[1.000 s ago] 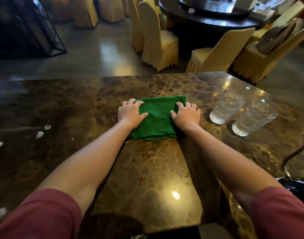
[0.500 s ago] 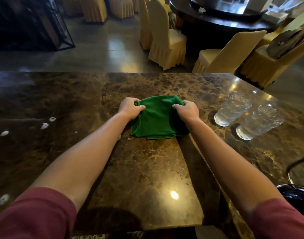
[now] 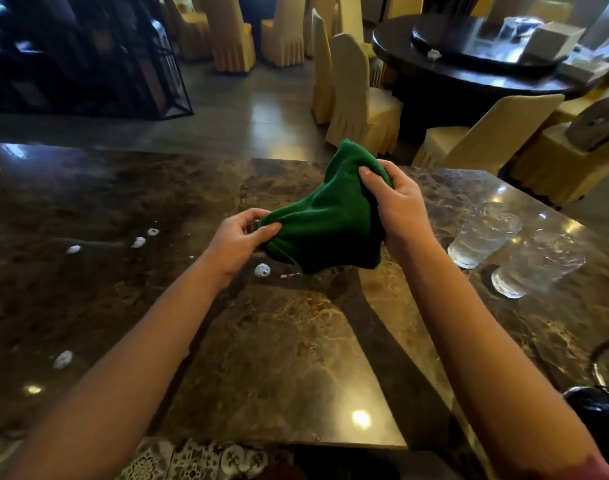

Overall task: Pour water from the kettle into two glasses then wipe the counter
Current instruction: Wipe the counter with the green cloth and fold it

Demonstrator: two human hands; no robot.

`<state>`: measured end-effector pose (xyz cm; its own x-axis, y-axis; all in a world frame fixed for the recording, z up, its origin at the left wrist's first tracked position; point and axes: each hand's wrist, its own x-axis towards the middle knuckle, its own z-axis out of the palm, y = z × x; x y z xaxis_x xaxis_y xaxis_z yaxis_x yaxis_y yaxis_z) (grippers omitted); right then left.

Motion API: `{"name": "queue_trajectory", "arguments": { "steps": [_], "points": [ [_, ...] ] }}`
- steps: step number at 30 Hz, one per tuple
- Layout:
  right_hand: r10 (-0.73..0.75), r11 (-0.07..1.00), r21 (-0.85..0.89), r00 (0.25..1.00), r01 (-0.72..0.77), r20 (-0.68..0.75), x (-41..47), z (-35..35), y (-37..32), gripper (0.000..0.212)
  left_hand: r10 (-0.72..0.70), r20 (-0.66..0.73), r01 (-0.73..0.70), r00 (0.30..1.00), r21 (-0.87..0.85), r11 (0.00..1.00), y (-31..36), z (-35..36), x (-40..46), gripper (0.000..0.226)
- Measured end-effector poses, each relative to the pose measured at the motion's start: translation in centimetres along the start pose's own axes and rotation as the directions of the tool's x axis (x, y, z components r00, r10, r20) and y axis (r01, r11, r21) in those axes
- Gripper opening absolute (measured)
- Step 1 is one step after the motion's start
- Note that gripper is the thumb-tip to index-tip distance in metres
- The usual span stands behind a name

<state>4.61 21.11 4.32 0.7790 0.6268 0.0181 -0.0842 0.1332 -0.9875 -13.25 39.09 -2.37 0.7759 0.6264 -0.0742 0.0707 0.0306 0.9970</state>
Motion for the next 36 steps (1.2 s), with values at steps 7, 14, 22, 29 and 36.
{"name": "queue_trajectory", "arguments": {
  "steps": [7,14,22,29,36],
  "points": [
    [0.022,0.996,0.079,0.988,-0.034,0.150,-6.1,4.2,-3.0,0.015,0.033,0.053,-0.028,0.998,-0.086,0.996,-1.2,-2.3,-7.1,0.059],
    [-0.086,0.993,-0.067,0.977,0.100,0.194,-12.2,8.8,-3.2,0.016,0.111,0.168,-0.120,0.979,0.041,0.992,0.7,-3.7,-10.6,0.099],
    [-0.064,0.998,0.002,0.996,0.064,0.061,-17.7,9.3,-3.6,0.019,0.074,0.314,-0.017,0.946,-0.181,0.983,2.0,-3.7,-16.4,0.042],
    [-0.056,0.848,-0.528,0.986,-0.035,-0.155,-18.8,6.5,0.0,0.018,0.156,0.269,-0.147,0.950,-0.054,0.988,3.9,-4.0,-21.4,0.029],
    [0.138,0.731,-0.661,0.986,-0.168,-0.098,-19.6,5.9,3.0,0.040,0.410,0.136,-0.432,0.902,0.231,0.872,3.8,-4.0,-21.8,0.025]
  ]
}}
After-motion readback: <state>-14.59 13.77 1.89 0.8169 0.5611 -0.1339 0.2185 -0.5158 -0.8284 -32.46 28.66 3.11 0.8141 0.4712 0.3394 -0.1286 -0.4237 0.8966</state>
